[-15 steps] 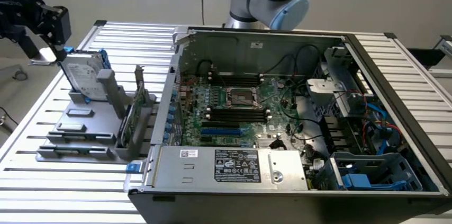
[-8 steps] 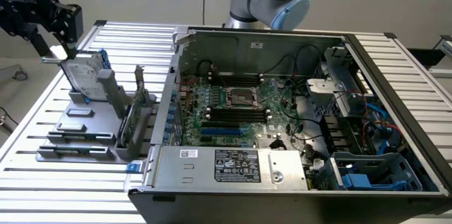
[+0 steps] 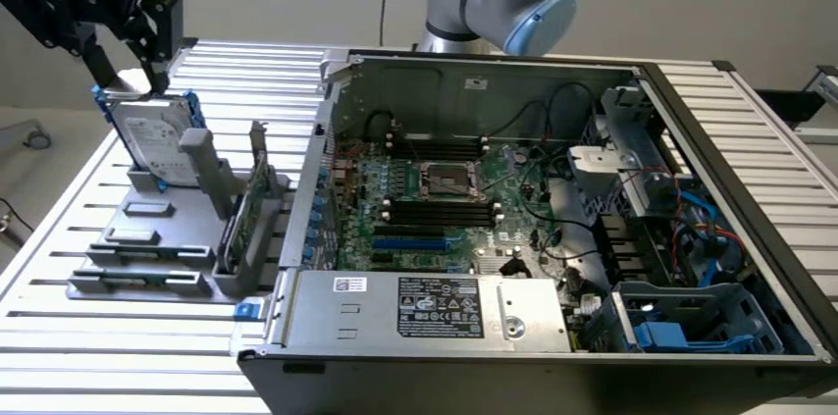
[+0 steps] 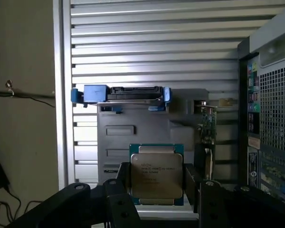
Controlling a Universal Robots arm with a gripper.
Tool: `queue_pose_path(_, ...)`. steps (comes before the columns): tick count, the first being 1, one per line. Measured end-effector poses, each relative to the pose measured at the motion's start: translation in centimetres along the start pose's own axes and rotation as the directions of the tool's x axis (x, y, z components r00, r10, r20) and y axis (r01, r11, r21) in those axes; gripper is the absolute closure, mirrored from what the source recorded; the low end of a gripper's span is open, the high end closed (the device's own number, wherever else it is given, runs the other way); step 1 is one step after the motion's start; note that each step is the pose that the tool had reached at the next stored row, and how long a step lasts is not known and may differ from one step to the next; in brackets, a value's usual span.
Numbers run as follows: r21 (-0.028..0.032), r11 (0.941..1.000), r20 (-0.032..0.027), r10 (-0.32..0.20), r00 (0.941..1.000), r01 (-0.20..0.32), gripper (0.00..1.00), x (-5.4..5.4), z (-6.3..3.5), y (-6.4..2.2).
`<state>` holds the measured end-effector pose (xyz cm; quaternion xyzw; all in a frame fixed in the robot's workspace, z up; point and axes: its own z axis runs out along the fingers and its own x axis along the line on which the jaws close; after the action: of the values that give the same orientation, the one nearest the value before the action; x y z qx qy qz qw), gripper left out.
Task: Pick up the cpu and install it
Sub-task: 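Pick up the cpu and move it towards the insertion slot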
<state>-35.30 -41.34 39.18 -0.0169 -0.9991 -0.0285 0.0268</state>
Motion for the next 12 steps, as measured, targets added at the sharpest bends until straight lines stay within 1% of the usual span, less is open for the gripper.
queue_pose_path(5,0.0001,1.0,-0.0027,0.0,1.0,0.0,0.45,-2.1,-0.89,0.19)
queue_pose_path(12,0.0002,1.0,-0.006,0.0,1.0,0.0,0.45,-5.0,-1.53,0.46)
